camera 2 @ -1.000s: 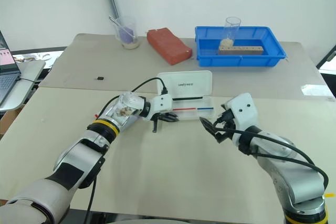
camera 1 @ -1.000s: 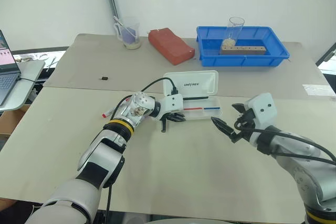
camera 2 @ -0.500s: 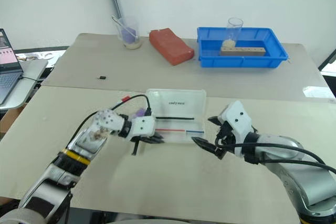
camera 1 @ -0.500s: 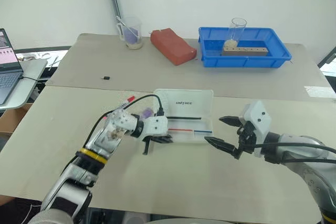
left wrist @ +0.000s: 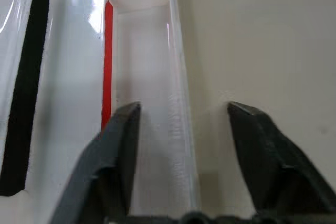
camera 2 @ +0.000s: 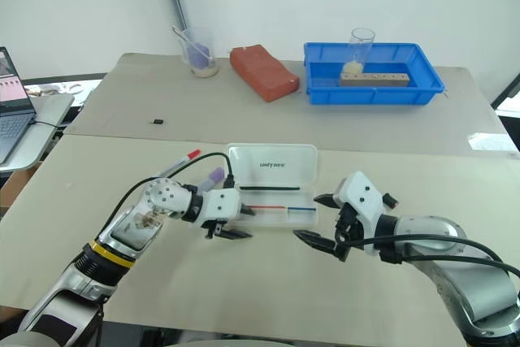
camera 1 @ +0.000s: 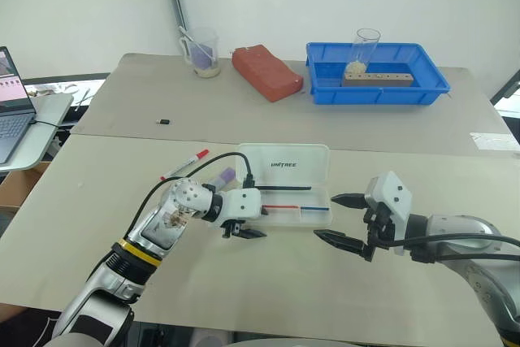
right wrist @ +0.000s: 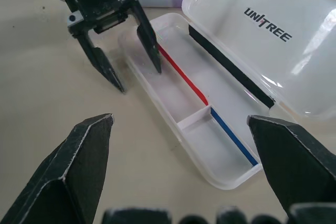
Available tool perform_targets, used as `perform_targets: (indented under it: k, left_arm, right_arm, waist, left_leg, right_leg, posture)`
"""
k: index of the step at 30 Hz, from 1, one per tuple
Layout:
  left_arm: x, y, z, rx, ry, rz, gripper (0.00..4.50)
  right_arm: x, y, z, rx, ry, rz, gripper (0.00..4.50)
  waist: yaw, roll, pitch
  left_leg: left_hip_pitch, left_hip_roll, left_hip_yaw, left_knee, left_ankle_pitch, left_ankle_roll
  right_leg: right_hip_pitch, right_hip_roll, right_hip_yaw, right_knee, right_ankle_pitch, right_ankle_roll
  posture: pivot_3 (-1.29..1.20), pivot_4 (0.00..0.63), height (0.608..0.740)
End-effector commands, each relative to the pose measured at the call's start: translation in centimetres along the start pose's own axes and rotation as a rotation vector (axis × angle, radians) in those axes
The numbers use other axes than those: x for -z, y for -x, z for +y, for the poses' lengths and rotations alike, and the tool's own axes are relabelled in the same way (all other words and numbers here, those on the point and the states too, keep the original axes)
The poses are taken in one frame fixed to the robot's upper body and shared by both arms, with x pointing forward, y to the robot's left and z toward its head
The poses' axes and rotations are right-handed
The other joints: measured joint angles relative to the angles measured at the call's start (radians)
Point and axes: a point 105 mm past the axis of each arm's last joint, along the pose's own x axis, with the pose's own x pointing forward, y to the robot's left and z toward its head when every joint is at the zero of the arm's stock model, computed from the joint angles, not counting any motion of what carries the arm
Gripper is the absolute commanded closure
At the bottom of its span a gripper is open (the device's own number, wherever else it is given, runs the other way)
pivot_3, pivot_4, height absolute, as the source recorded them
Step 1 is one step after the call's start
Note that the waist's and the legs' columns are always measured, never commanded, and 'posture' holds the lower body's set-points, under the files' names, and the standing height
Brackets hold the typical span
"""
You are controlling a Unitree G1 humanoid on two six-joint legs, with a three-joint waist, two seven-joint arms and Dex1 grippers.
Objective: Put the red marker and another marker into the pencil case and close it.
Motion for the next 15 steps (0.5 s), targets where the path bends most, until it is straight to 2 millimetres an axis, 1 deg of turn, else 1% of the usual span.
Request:
perform_targets:
  k: [1, 2, 5, 6, 8, 10, 12, 13, 15]
  left_arm:
    - [-2.9, 2.9, 1.4, -0.030, -0.082, -0.014, 0.18]
    - [-3.8, 3.6, 1.4, -0.026, -0.093, -0.023, 0.04]
    - [-5.5, 5.2, 1.0, 0.002, -0.119, -0.034, 0.04]
    - [-6.1, 6.1, 0.9, 0.008, -0.116, -0.040, 0.04]
    - [-7.4, 7.6, 1.3, -0.013, -0.087, -0.064, 0.04]
    - [-8.4, 8.7, 1.9, -0.046, -0.066, -0.090, 0.04]
    - [-9.3, 9.9, 3.2, -0.116, -0.011, -0.143, 0.04]
    - [-9.4, 10.6, 4.6, -0.192, 0.031, -0.178, 0.04]
    - [-8.4, 12.2, 7.0, -0.349, 0.100, -0.203, 0.04]
  right_arm:
    - [-0.8, 0.4, -0.7, 0.014, 0.056, -0.016, 0.00]
    - [-0.8, 0.4, -0.9, 0.016, 0.059, -0.015, 0.00]
    - [-1.0, 0.4, -1.4, 0.021, 0.052, -0.024, 0.00]
    - [-1.2, 0.4, -1.5, 0.020, 0.057, -0.025, 0.00]
    - [-1.7, 0.4, -2.0, 0.023, 0.060, -0.035, 0.00]
    - [-2.2, 0.5, -2.4, 0.022, 0.070, -0.045, 0.00]
    - [-3.1, 0.5, -2.6, 0.016, 0.083, -0.063, 0.00]
    - [-3.6, 0.5, -2.7, 0.012, 0.089, -0.075, 0.00]
    - [-4.5, 0.2, -2.6, -0.002, 0.107, -0.096, 0.00]
  waist:
    - [0.000, 0.000, 0.000]
    - [-0.001, 0.001, 0.000]
    - [0.001, 0.001, 0.000]
    - [0.000, 0.001, 0.000]
    - [-0.001, 0.000, 0.000]
    - [-0.001, 0.000, 0.000]
    - [0.000, 0.000, 0.000]
    - [0.001, 0.000, 0.000]
    - [0.001, 0.000, 0.000]
  left_leg:
    - [0.000, 0.000, 0.000, 0.000, 0.000, 0.000]
    - [0.000, 0.000, 0.000, 0.000, 0.000, 0.000]
    - [-0.001, 0.000, 0.000, 0.000, 0.000, 0.000]
    - [-0.001, 0.000, 0.000, 0.000, 0.000, 0.000]
    - [-0.001, 0.000, 0.000, 0.000, 0.000, 0.000]
    - [-0.001, 0.001, 0.000, 0.000, 0.000, 0.000]
    - [0.000, 0.001, -0.001, 0.000, 0.000, 0.000]
    - [0.000, 0.001, -0.001, 0.000, 0.000, 0.000]
    - [0.000, 0.001, -0.001, 0.001, 0.000, 0.000]
  right_leg:
    - [-0.001, 0.000, 0.000, 0.000, 0.000, 0.000]
    - [-0.001, 0.000, 0.000, 0.001, 0.000, 0.000]
    - [-0.001, 0.000, 0.000, 0.000, 0.000, 0.000]
    - [-0.001, 0.000, 0.000, 0.000, 0.000, 0.000]
    - [0.000, 0.000, 0.000, 0.000, 0.000, 0.000]
    - [-0.001, 0.001, 0.000, 0.000, 0.000, 0.001]
    - [-0.001, 0.002, 0.000, 0.000, -0.002, 0.003]
    - [0.000, 0.002, 0.000, 0.000, -0.002, 0.003]
    - [0.000, 0.002, 0.000, 0.000, -0.002, 0.004]
  posture:
    - [0.00, 0.150, 0.740]
    - [0.00, 0.150, 0.740]
    - [0.00, 0.150, 0.740]
    - [0.00, 0.150, 0.740]
    - [0.00, 0.150, 0.740]
    - [0.00, 0.150, 0.740]
    - [0.00, 0.150, 0.740]
    - [0.00, 0.150, 0.740]
    - [0.00, 0.150, 0.740]
